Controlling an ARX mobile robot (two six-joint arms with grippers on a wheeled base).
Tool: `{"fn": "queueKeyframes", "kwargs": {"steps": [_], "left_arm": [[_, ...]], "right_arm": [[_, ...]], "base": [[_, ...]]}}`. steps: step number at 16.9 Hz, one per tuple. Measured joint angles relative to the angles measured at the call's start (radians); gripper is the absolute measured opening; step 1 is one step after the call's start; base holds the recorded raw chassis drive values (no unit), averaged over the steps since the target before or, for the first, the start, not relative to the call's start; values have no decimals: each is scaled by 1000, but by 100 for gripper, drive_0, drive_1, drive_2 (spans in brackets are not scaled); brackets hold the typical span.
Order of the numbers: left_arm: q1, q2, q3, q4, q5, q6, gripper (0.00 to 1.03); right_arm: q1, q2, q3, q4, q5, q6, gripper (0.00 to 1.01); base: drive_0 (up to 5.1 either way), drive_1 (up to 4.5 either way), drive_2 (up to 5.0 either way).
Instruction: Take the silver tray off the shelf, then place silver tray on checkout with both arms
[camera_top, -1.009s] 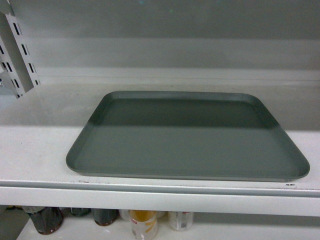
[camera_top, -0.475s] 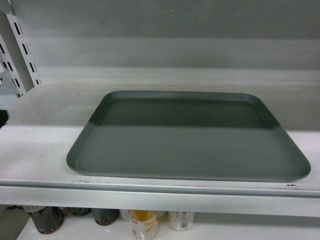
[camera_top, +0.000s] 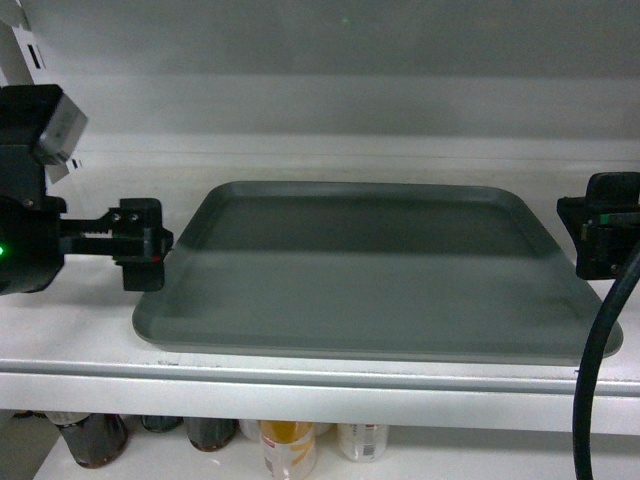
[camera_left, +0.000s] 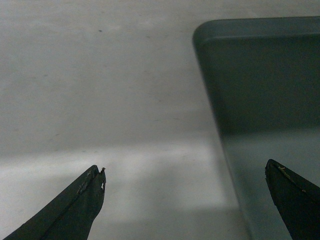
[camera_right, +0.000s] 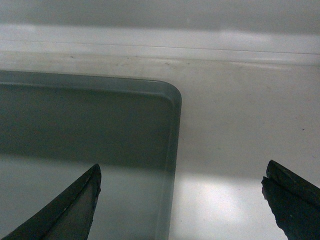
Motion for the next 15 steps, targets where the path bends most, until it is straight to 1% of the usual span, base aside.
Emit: {"fn": "queueKeyframes", "kwargs": {"steps": [2,5,6,7,8,10,11,13,15], "left_arm": [[-27,53,51,-20,-16,-1,98],[-40,108,131,-43,-42,-8,98],[-43,122,144,-56,-45,-16,98],[-54,145,151,-60,-48,-32,98],[-62,154,154,-64,-48,-38,98],[-74,162,160,-64,-57,-38,98],[-80,162,161,-62,-62,-37,98],[-84,164,161,-56,-64,-36,98],[-82,173,161,-55,-68,-32,98]], "right_arm": [[12,55,42,-6,7,-5,98],[18,120,117,-52,16,-7,98],[17,143,137,-77,26,0,98],[17,179,159,-97,33,20,98],[17,197,170,-108,34,34,98],[17,223,192,-113,36,63,98],[17,233,200,-112,39,71,98],[17,245,204,-110,44,74,98],[17,267,210,-113,45,85,98]], "base": [[0,0,0],[0,0,0],[0,0,0],[0,0,0],[0,0,0],[0,0,0],[0,0,0],[0,0,0],[0,0,0]]}}
